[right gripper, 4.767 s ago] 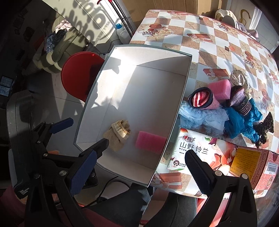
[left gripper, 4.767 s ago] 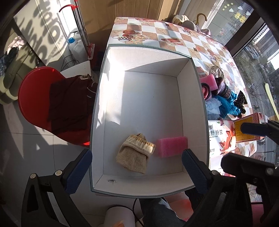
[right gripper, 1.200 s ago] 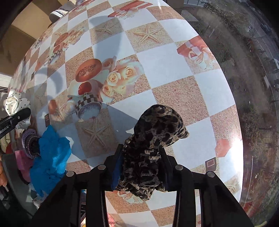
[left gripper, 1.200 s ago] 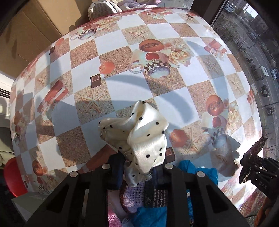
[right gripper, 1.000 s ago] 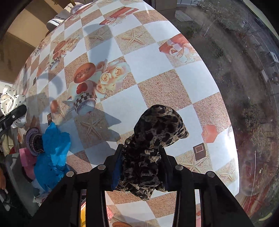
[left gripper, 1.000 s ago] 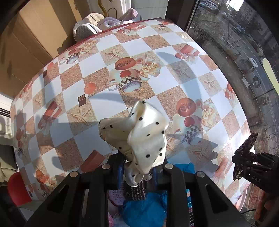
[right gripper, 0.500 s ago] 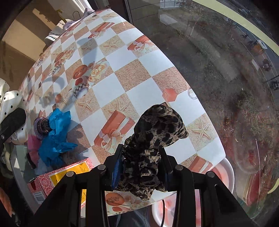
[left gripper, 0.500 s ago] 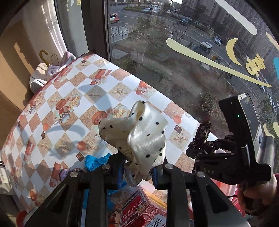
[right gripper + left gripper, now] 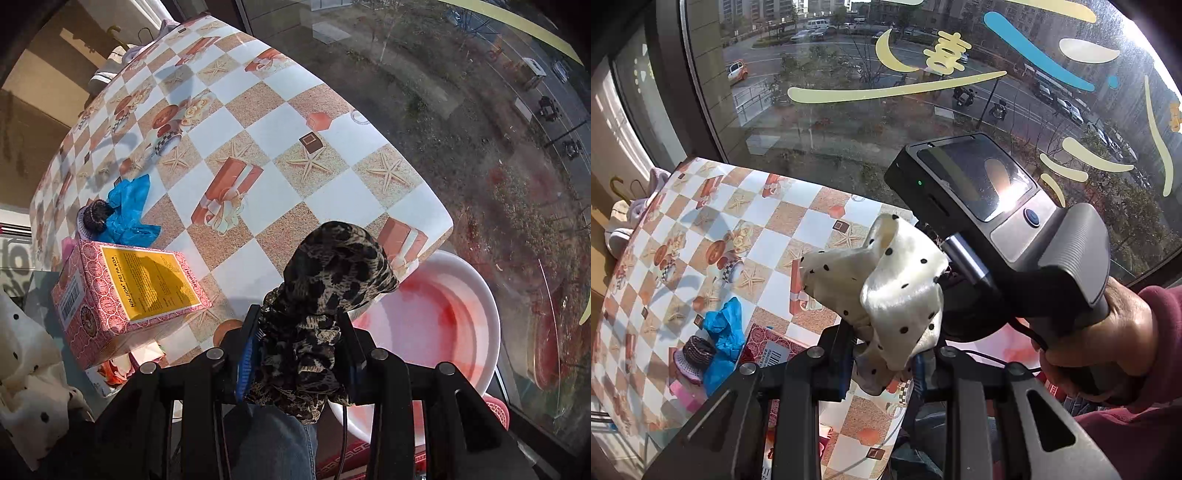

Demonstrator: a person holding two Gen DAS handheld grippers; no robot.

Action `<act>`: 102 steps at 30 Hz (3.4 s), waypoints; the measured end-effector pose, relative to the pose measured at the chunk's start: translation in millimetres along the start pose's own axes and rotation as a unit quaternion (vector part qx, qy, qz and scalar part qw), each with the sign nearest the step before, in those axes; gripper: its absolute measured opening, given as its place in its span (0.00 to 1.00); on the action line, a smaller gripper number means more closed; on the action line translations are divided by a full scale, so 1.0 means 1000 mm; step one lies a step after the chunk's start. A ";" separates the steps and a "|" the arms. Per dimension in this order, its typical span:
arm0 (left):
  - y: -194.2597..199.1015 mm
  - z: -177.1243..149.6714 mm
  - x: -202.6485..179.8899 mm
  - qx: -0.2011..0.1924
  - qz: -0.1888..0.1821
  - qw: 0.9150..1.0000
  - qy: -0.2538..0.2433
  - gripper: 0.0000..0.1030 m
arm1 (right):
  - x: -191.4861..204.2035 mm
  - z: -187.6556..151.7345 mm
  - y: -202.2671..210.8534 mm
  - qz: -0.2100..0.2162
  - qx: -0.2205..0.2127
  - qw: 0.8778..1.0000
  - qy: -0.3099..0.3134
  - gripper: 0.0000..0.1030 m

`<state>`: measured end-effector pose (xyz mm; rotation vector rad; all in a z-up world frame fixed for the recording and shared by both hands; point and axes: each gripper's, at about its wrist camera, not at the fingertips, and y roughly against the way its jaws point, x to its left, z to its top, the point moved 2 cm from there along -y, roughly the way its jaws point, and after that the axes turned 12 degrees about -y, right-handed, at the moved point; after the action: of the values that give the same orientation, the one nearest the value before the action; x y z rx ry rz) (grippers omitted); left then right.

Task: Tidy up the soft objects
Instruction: 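Lift both scrunchies and carry them over the white box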

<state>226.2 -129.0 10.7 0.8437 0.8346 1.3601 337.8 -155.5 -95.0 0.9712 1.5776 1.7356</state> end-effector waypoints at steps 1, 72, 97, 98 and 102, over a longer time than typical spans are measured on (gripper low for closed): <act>0.002 -0.005 -0.005 0.002 -0.001 1.000 -0.007 0.27 | -0.001 -0.007 0.000 -0.001 0.001 1.000 0.000 0.38; 0.137 -0.307 0.063 0.056 0.184 0.905 0.379 0.27 | 0.266 -0.209 0.024 0.042 0.005 0.866 0.498 0.38; 0.145 -0.331 0.061 0.053 0.218 0.859 0.459 0.28 | 0.302 -0.217 0.029 0.041 0.003 0.813 0.580 0.38; 0.145 -0.331 0.061 0.053 0.218 0.858 0.462 0.28 | 0.303 -0.217 0.029 0.042 0.003 0.812 0.582 0.38; 0.147 -0.332 0.060 0.053 0.222 0.854 0.468 0.28 | 0.306 -0.218 0.028 0.042 0.005 0.807 0.589 0.38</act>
<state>-133.4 -56.3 -16.0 0.4171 1.5300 2.2113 -12.0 -28.8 -34.9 -0.2188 2.2175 2.5971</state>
